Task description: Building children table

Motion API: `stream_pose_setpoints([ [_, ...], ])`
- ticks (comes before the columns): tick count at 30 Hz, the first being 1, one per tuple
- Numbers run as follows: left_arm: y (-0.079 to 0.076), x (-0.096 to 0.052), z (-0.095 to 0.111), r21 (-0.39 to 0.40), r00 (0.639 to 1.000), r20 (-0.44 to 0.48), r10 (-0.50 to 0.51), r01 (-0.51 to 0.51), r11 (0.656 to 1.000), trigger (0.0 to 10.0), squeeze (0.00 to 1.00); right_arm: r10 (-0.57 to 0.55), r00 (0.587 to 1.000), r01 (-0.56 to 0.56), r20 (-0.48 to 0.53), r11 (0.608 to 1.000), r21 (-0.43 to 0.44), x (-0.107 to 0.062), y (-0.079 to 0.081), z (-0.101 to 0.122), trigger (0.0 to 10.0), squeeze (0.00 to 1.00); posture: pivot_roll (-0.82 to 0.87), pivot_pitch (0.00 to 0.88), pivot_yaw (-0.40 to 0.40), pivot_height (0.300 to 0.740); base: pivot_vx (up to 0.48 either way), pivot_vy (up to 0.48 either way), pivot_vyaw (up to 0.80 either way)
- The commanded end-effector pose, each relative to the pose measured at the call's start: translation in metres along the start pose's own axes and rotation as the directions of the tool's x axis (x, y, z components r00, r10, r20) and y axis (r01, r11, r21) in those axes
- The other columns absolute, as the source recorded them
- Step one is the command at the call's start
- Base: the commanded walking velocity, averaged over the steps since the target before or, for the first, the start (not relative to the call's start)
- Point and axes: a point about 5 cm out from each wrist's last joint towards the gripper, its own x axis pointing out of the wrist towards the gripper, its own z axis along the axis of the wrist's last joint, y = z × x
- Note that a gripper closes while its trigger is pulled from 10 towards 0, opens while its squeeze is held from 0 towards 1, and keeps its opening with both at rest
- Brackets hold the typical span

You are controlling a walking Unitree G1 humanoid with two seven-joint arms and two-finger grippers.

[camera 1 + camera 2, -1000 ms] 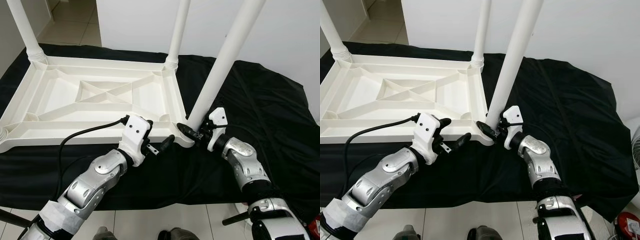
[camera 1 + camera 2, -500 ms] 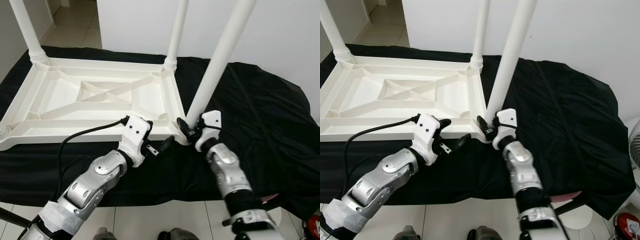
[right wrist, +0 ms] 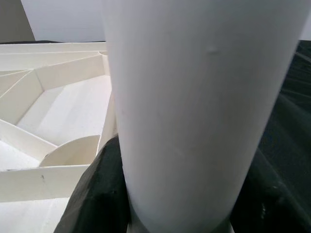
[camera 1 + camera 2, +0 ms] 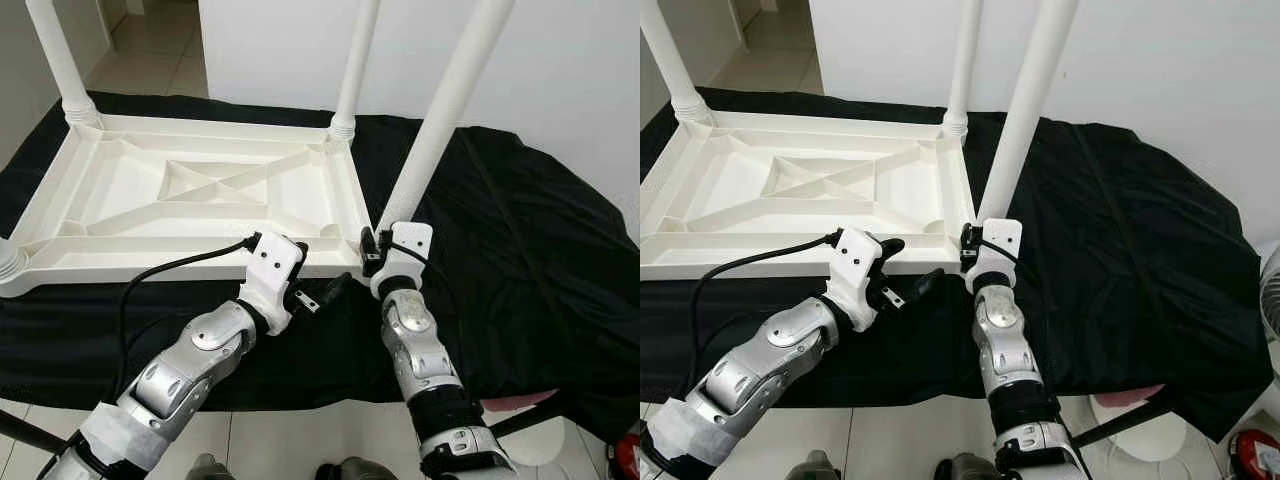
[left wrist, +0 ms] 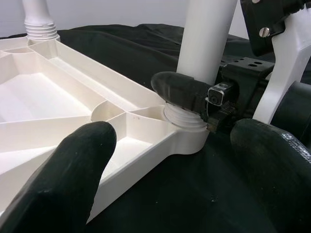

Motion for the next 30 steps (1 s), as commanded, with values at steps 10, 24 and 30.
stream_pose_setpoints([
  [10, -0.014, 0.0, -0.001, 0.003, 0.975, -0.001, -0.223, 0.223, 0.975, 10.0, 0.0, 0.204, 0.975, -0.206, 0.089, 0.978, 0.013, -0.012, -0.023, 0.006, 10.0, 1.0, 0.06, 0.007, -0.103, 0.74, 0.0, 0.0, 0.0],
  [24, -0.012, 0.002, 0.001, 0.008, 0.973, 0.0, -0.23, 0.23, 0.973, 10.0, 0.0, 0.554, 0.831, -0.551, -0.044, 0.812, -0.19, -0.005, -0.065, 0.007, 10.0, 0.0, 0.04, 0.022, -0.08, 0.74, 0.0, 0.0, 0.0],
  [30, -0.009, 0.004, 0.003, 0.016, 0.974, 0.004, -0.226, 0.226, 0.974, 10.0, 0.0, 0.652, 0.752, -0.656, -0.094, 0.728, -0.202, 0.008, -0.053, 0.009, 10.0, 0.0, 0.05, 0.018, -0.079, 0.74, 0.0, 0.0, 0.0],
])
